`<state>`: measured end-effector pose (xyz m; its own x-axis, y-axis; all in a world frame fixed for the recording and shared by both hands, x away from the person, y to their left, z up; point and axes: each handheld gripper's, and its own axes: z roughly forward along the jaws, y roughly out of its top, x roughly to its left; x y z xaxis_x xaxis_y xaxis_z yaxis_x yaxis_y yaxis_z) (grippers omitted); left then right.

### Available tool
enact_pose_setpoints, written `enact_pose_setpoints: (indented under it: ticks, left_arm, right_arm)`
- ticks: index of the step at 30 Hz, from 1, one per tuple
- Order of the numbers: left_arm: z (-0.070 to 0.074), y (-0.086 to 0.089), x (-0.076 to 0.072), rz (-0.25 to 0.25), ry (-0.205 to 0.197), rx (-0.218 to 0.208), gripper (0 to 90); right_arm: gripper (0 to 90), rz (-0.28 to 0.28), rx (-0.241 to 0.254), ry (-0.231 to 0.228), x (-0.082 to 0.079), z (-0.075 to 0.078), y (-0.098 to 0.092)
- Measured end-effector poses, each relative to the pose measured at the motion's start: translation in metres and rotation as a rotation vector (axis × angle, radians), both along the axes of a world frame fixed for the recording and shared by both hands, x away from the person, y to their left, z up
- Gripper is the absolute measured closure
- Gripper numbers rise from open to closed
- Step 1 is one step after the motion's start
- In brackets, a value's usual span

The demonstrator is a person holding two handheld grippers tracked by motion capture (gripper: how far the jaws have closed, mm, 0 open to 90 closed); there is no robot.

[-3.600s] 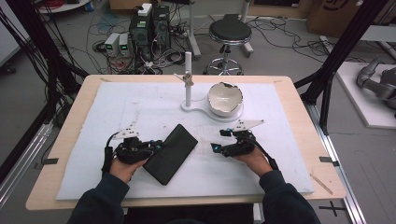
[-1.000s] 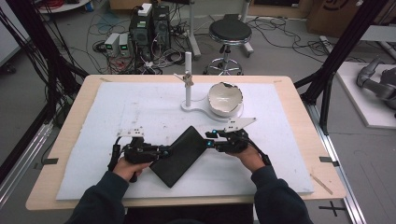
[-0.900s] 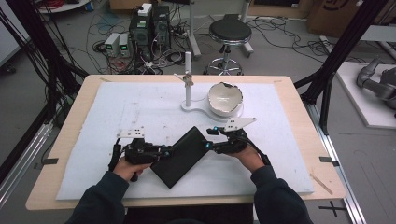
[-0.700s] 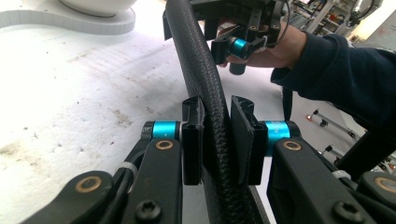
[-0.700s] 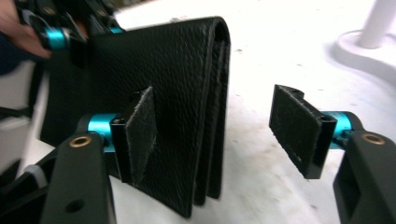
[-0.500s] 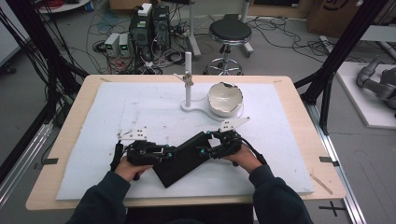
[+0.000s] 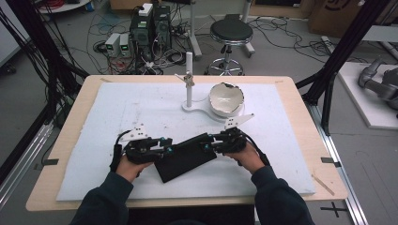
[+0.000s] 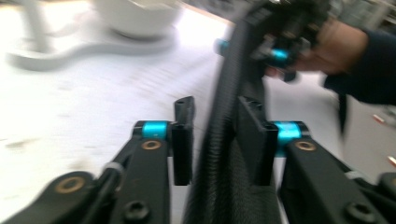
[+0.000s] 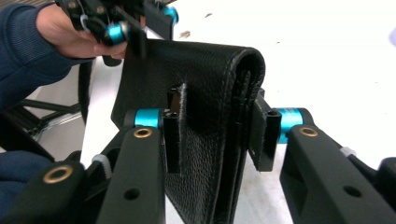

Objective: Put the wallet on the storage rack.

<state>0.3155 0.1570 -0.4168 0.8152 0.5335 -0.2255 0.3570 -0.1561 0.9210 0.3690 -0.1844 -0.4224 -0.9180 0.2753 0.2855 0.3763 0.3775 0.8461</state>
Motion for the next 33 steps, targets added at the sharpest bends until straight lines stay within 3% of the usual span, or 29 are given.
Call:
enact_pose_setpoints:
  ticks: [2,7,10,12,14,18,27,33]
  left_arm:
    - [0.004,0.011,0.000,0.078,-0.021,-0.004,59.4]
    - [0.008,0.041,0.001,0.228,-0.022,-0.015,47.8]
    - [0.010,0.058,0.000,0.336,-0.020,-0.003,37.2]
    - [0.011,0.066,0.000,0.368,-0.012,-0.010,33.9]
    - [0.012,0.073,-0.001,0.388,-0.014,-0.015,34.0]
    - [0.011,0.078,-0.001,0.405,-0.007,-0.030,34.3]
    - [0.006,0.074,0.000,0.377,0.013,-0.012,35.2]
    - [0.003,0.069,0.002,0.366,0.027,-0.009,35.4]
  right_arm:
    - [65.9,-0.029,-0.001,-0.026,-0.001,0.003,-0.003]
    - [67.3,-0.149,0.017,-0.092,-0.001,0.012,-0.016]
    - [69.8,-0.222,0.037,-0.161,-0.004,0.020,-0.024]
    - [71.6,-0.264,0.036,-0.220,-0.008,0.026,-0.028]
    - [72.7,-0.276,0.035,-0.247,-0.011,0.032,-0.031]
    - [72.9,-0.207,0.056,-0.257,-0.015,0.035,-0.031]
    - [72.7,-0.131,0.050,-0.315,-0.025,0.041,-0.022]
    - [72.4,-0.128,0.061,-0.310,-0.024,0.041,-0.020]
